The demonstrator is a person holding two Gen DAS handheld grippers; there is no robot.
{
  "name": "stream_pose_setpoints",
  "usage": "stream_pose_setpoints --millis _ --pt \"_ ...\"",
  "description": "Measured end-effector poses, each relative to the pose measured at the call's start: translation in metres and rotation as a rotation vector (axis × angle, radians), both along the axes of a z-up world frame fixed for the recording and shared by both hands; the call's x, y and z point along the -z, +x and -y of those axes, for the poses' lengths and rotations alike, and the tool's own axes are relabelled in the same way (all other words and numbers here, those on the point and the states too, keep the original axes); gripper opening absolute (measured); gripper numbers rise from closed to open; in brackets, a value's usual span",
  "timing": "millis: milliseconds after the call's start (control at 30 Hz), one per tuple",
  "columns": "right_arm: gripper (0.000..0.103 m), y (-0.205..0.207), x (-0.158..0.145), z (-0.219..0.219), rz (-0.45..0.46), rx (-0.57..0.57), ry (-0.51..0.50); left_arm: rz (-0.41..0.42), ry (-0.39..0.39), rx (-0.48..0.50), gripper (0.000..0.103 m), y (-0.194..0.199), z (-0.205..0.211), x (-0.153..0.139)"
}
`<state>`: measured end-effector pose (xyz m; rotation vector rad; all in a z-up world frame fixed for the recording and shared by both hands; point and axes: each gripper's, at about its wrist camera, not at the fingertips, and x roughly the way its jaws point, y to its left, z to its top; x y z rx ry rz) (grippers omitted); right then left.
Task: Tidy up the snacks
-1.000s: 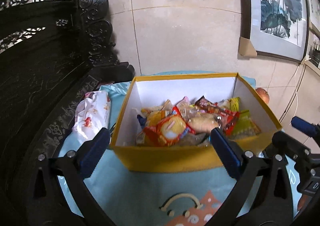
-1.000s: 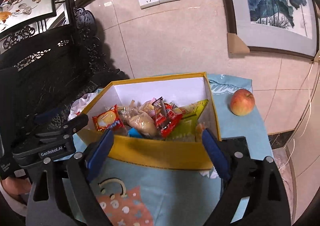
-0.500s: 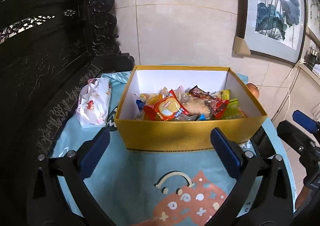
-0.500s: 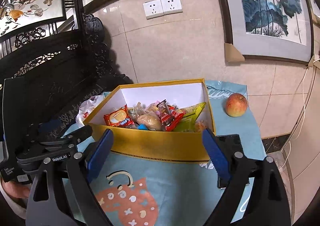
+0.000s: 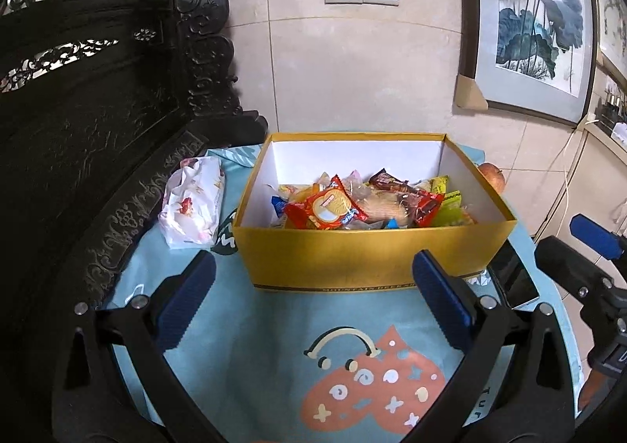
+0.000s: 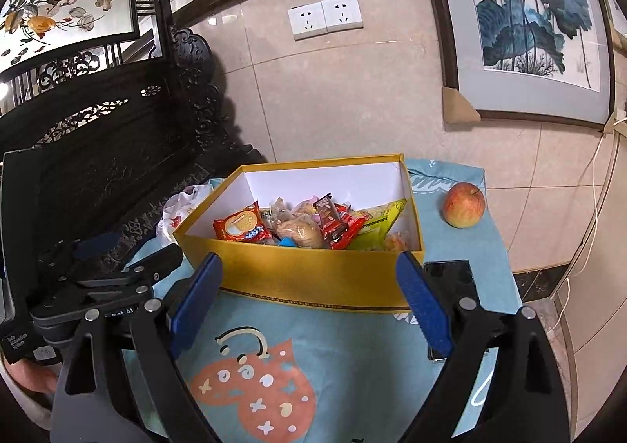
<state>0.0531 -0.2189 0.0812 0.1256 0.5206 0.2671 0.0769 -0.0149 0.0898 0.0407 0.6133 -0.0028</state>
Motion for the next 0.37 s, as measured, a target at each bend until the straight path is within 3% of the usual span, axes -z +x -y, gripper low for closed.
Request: stream_pose_setpoints --millis 367 --pt "0.096 -0.001 0.0053 0.0024 -0.008 0.011 0.006 -0.009 -0.003 0.012 0.101 -0.0019 0.0023 0.0064"
